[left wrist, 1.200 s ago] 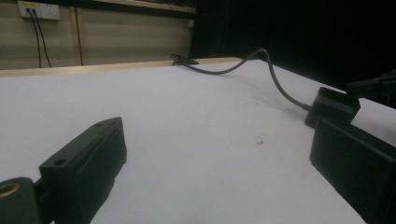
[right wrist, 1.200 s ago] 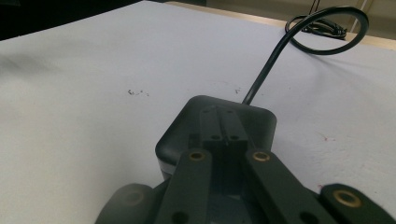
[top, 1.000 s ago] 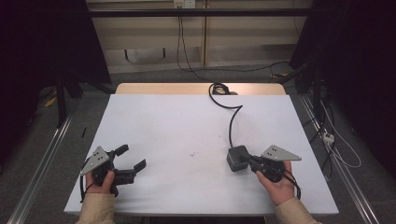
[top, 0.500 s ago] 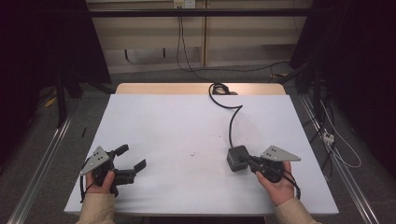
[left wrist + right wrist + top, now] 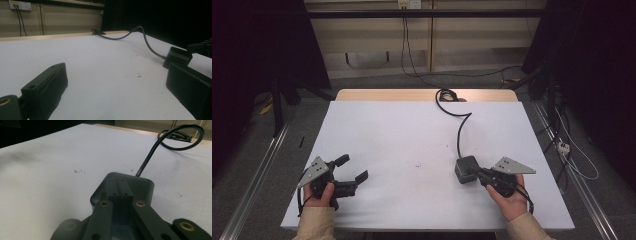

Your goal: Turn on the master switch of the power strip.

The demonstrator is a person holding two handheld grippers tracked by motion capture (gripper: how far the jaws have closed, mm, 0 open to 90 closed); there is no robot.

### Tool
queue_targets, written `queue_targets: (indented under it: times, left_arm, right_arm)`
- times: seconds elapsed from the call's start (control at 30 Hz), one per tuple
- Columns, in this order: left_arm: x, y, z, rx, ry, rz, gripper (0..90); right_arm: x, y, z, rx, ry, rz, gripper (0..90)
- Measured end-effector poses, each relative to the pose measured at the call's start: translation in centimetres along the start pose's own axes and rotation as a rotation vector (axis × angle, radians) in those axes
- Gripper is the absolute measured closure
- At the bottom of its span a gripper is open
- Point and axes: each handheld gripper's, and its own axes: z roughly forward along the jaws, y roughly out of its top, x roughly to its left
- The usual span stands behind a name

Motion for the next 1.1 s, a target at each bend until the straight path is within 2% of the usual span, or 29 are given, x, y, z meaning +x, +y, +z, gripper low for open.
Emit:
queue_targets:
  times: [0.07,0.17,0.27,0.43,0.57,0.7,0.83,1.1]
  left_arm:
    - [-0.04,0.00,0.00,0.001,-0.001,0.001,3.4]
    - [-0.05,0.02,-0.07,0.001,0.000,0.003,3.4]
    - [0.01,-0.01,-0.12,-0.001,0.001,-0.001,3.4]
    - [0.00,-0.03,-0.14,0.000,0.000,0.000,3.4]
    - [0.01,-0.07,-0.10,0.002,0.000,-0.003,3.4]
    - [-0.01,-0.09,0.00,0.005,-0.004,-0.003,3.4]
    - [-0.03,-0.14,0.07,0.010,-0.008,-0.003,3.4]
    - [-0.07,-0.10,0.31,0.008,-0.012,-0.006,3.4]
  right_arm:
    - [0.09,0.04,0.02,-0.001,-0.008,-0.008,89.7]
    - [0.03,0.14,-0.05,-0.014,-0.011,0.007,83.8]
    - [-0.01,0.22,-0.11,-0.019,-0.012,0.013,84.8]
    - [0.01,0.21,-0.04,-0.024,-0.018,0.012,79.5]
    - [-0.03,0.25,-0.06,-0.030,-0.018,0.028,70.8]
    - [-0.06,0.20,-0.09,-0.035,-0.017,0.056,57.1]
    - [-0.17,0.16,-0.17,-0.043,-0.021,0.063,43.2]
    - [-0.17,-0.05,-0.46,-0.040,-0.016,0.078,30.3]
